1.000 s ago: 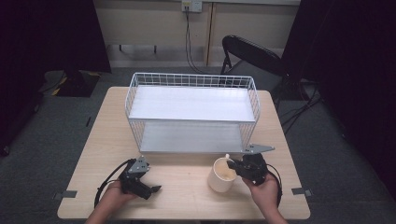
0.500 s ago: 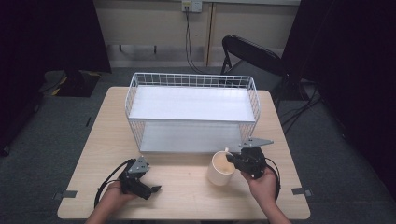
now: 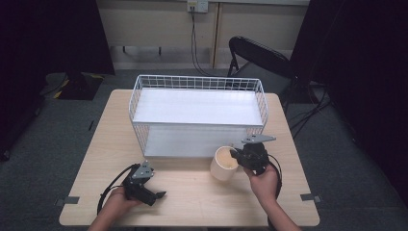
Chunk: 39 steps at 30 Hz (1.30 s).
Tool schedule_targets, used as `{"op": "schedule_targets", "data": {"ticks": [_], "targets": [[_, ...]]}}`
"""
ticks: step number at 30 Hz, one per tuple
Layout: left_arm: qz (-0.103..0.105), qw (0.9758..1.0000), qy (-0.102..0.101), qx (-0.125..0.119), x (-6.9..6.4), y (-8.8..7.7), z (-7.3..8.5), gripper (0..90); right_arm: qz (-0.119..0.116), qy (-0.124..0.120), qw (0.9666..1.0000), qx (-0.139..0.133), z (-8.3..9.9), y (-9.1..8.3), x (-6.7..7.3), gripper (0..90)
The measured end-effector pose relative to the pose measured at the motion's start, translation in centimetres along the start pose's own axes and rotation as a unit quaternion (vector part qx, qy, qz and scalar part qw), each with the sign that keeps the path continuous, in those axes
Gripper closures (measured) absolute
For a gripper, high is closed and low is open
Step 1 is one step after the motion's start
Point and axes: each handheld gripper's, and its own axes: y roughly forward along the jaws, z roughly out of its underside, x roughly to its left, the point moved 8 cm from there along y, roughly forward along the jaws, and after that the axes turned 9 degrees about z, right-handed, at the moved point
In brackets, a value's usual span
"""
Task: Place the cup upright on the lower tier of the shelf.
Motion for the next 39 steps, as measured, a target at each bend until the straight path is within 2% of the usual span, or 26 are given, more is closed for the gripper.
{"op": "schedule_targets", "data": {"ticks": [6,17,39], "targets": [[0.000,1.0000,0.000,0.000,0.0,0.0,0.0,0.0,0.010,0.002,0.9999,-0.005,-0.8,0.8,0.0,82.2],[0.000,1.0000,0.000,0.000,0.0,0.0,0.0,0.0,0.034,0.010,0.9991,-0.022,-1.0,1.7,0.1,82.2],[0.000,1.0000,0.000,0.000,0.0,0.0,0.0,0.0,0.076,0.015,0.9969,-0.014,-1.2,2.8,-1.4,82.1]]}}
